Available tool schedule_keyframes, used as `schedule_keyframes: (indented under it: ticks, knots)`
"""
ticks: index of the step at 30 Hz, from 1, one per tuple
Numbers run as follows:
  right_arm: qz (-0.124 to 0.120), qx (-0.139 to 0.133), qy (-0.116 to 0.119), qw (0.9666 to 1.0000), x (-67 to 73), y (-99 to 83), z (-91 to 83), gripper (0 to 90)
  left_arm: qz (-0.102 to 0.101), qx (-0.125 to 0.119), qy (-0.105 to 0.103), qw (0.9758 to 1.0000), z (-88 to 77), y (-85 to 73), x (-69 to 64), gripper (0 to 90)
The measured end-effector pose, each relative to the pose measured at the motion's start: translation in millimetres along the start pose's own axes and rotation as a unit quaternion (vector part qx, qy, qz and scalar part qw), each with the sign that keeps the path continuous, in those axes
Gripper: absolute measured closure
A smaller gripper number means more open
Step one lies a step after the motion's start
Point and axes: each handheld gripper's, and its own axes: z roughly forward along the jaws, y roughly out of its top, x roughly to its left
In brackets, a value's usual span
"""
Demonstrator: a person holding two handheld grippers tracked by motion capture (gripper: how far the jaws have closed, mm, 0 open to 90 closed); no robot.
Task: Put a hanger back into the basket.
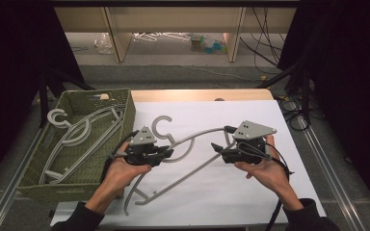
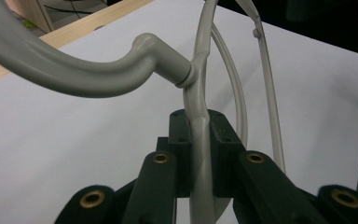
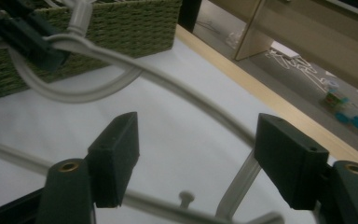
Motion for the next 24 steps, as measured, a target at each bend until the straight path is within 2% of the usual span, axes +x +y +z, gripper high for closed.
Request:
schedule_keyframes:
  ticks: [2, 3, 4, 6, 10, 14, 18, 20, 21, 24]
  knots:
    - [0.000, -0.002, 0.004, 1.0000, 2.7, -1.3, 0.3, 28.4, -0.005, -0.004, 0.003, 1.0000, -2.6, -0.9, 0.7, 81.1]
    - [0.001, -0.006, 0.005, 1.0000, 5.6, -2.5, 0.2, 28.0, -0.007, -0.008, -0.003, 0.9999, -4.9, -1.9, 2.8, 81.0]
    - [0.003, -0.016, 0.007, 0.9999, 10.1, -5.8, -1.0, 27.4, -0.016, -0.015, -0.001, 0.9998, -10.2, -2.7, 5.6, 81.0]
    - [0.006, -0.018, 0.008, 0.9998, 12.5, -8.2, -2.2, 26.8, -0.024, -0.017, -0.003, 0.9996, -13.0, -2.7, 7.0, 81.0]
    - [0.024, -0.038, 0.006, 0.9990, 21.0, -24.3, -7.5, 26.8, -0.043, -0.030, -0.002, 0.9986, -25.6, -3.3, 11.8, 80.8]
    - [0.027, -0.030, 0.010, 0.9991, 23.6, -30.6, -10.7, 26.8, -0.048, -0.035, -0.004, 0.9982, -32.8, -2.8, 14.1, 80.7]
    - [0.029, -0.031, 0.014, 0.9990, 27.7, -38.1, -12.7, 26.7, -0.065, -0.041, -0.011, 0.9970, -42.1, -0.9, 16.5, 80.5]
    - [0.032, -0.024, 0.021, 0.9990, 29.1, -41.9, -13.5, 26.3, -0.057, -0.043, -0.006, 0.9974, -47.9, 1.6, 15.5, 80.4]
    - [0.038, -0.031, 0.027, 0.9984, 29.7, -46.1, -13.3, 26.2, -0.051, -0.046, -0.007, 0.9976, -54.4, 4.3, 15.6, 80.3]
    - [0.038, -0.028, 0.026, 0.9986, 30.0, -48.2, -14.2, 25.7, -0.060, -0.050, -0.008, 0.9969, -60.4, 5.7, 16.1, 80.2]
